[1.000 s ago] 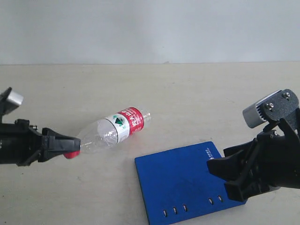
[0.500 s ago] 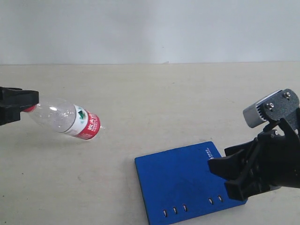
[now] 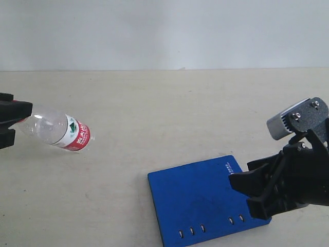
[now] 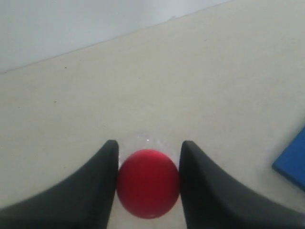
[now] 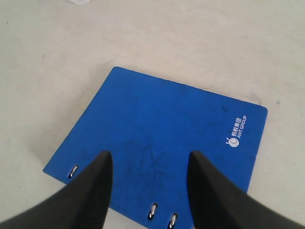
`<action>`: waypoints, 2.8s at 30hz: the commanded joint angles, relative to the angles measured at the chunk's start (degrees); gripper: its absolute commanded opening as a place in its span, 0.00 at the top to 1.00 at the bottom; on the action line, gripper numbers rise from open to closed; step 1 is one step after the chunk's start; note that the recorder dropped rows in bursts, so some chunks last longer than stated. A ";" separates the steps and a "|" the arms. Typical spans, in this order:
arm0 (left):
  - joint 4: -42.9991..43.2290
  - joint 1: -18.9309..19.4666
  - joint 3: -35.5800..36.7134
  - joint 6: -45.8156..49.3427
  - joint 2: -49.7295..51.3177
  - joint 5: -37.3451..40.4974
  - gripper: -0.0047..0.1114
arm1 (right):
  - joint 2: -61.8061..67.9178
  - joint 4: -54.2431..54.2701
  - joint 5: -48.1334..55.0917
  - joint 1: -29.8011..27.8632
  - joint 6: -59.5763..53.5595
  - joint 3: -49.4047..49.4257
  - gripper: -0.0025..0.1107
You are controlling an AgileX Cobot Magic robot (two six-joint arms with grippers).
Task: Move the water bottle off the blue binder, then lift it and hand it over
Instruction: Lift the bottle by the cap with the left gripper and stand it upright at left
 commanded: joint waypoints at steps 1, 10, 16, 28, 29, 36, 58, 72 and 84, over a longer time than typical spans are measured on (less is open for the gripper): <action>0.06 -0.05 -1.82 2.12 0.06 -2.54 0.90 | -0.01 -0.16 -0.18 -0.04 -0.68 0.15 0.58; -2.66 -0.05 -3.49 5.61 5.64 -2.94 0.90 | -0.01 -0.16 0.19 -0.04 -0.03 0.15 0.58; -9.56 -0.05 -5.52 11.56 8.15 -2.94 0.90 | -0.01 -0.16 0.19 -0.04 1.24 0.15 0.58; -9.68 -0.05 -10.07 11.72 14.76 -2.94 0.90 | -0.01 -0.16 0.19 -0.04 1.38 0.15 0.58; -9.68 -0.05 -10.07 11.72 15.08 -2.94 0.90 | -0.01 -0.16 0.19 -0.04 1.38 0.15 0.58; -10.43 -0.05 -11.61 12.13 14.58 -2.94 0.90 | -0.01 -0.16 -0.06 -0.04 1.38 0.15 0.58; -10.43 -0.05 -17.53 11.51 20.70 -2.59 0.90 | -0.01 -0.41 -0.22 -0.04 1.27 0.15 0.58; -10.43 -0.05 -17.81 11.51 21.43 -5.66 0.48 | -0.01 -0.41 -0.07 -0.04 1.48 0.15 0.58; -10.43 -0.05 -19.48 11.51 19.07 -8.04 0.48 | -0.01 -0.41 0.50 -0.04 1.47 0.15 0.58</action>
